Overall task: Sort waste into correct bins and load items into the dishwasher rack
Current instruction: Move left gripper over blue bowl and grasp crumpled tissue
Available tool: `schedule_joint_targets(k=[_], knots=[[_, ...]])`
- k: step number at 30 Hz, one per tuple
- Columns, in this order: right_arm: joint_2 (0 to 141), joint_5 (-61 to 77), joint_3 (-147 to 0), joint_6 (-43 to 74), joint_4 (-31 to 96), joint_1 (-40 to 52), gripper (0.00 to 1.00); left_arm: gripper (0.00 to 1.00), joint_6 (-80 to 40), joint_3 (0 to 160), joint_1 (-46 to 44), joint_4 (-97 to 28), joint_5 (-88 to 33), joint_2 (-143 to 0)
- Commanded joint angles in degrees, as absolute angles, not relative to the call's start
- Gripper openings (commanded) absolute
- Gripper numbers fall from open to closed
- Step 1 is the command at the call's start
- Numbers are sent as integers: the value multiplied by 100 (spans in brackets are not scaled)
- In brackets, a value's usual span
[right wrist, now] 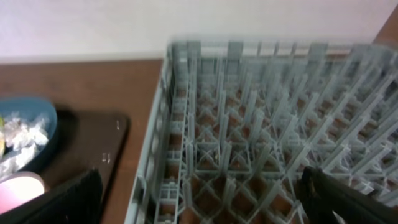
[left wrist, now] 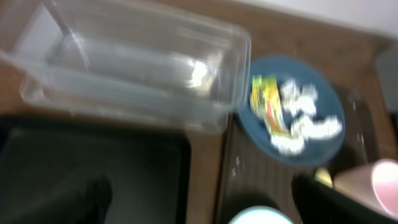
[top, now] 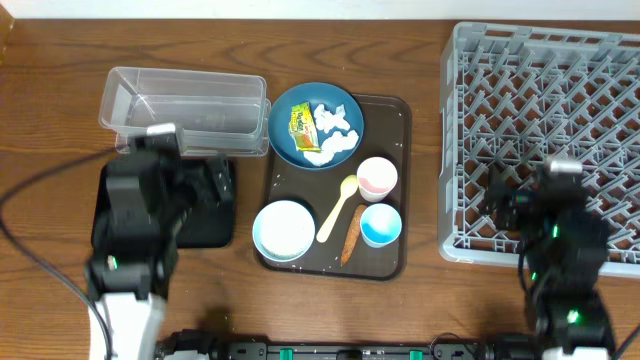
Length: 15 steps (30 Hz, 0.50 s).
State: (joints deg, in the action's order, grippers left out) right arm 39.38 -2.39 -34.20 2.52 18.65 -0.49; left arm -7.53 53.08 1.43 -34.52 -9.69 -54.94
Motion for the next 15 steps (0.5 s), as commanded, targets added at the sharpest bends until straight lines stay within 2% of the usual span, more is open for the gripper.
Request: schedule_joint_targets(k=[1,3,7,15], knots=[[4803,-296,-4427,314,2545,1,99,94,-753,6241,158,-4362,-1219,-6215],[5299,-298,-4987,314,3083,1,99,94,-720,6549,158,-4908,-1087,-6571],[5953,-290,-5590,276,3509,-3,99,94,-762,6571,158,-5144,-1120,-6921],[6176,-104,-5701,294,3465,-3,99,94,-757,6696,84,-4431,-1494,-7052]])
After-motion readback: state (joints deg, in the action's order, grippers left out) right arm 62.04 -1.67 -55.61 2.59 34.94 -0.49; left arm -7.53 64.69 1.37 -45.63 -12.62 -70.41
